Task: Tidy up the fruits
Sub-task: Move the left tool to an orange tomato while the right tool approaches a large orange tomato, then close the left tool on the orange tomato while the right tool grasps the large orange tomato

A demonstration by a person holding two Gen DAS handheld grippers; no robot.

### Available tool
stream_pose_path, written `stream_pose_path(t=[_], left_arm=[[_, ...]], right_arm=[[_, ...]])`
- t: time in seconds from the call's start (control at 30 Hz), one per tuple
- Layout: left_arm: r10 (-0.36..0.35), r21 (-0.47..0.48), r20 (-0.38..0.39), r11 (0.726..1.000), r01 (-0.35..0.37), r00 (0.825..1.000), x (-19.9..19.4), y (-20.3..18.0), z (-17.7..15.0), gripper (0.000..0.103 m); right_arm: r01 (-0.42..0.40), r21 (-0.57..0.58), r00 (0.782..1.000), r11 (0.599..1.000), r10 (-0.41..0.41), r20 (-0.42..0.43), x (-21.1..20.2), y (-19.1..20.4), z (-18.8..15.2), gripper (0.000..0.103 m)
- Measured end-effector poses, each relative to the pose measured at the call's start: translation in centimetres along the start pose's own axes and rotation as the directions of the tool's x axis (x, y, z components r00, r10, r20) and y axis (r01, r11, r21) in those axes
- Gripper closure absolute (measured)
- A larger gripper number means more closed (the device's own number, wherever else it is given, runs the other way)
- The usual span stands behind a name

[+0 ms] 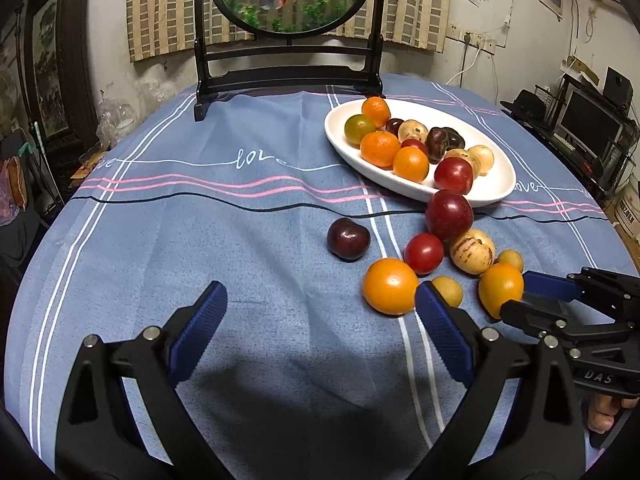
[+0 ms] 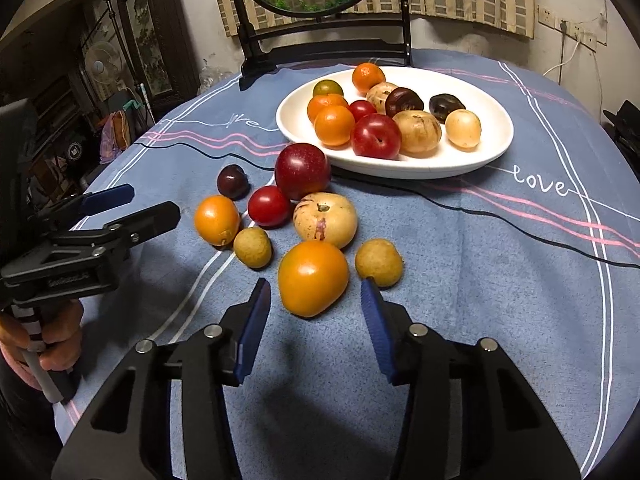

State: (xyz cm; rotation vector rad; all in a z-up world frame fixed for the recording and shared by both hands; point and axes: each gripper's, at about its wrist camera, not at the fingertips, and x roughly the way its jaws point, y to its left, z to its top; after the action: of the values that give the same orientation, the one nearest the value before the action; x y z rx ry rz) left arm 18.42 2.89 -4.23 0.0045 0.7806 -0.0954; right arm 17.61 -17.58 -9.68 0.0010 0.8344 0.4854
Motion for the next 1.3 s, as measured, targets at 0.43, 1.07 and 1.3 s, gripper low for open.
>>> stream_pose_path(t=[0.43, 1.07, 1.3], left_arm=[[0.017, -0.003, 0.013, 1.0, -0.017, 1.0, -0.1, 0.2, 0.0, 0.006], [-0.066, 0.015, 0.001, 0.998, 0.066, 0.998, 0.1, -0.5, -0.2, 0.014], [-0.126, 0.0, -0.049, 0.992, 0.127, 0.991, 1.5, -1.2, 0.5, 0.048]], right_arm=[[0.018, 0.004, 1.0, 1.0, -0.018, -0.021, 1.5, 0.3, 0.4, 0.061], [-0.007, 0.073, 0.999, 0.997, 0.004, 0.039, -0.3, -1.0, 0.6, 0.064], [-0.004, 0.078, 0.999, 0.997, 0.0, 0.049, -0.6, -1.0, 0.7, 0.064]])
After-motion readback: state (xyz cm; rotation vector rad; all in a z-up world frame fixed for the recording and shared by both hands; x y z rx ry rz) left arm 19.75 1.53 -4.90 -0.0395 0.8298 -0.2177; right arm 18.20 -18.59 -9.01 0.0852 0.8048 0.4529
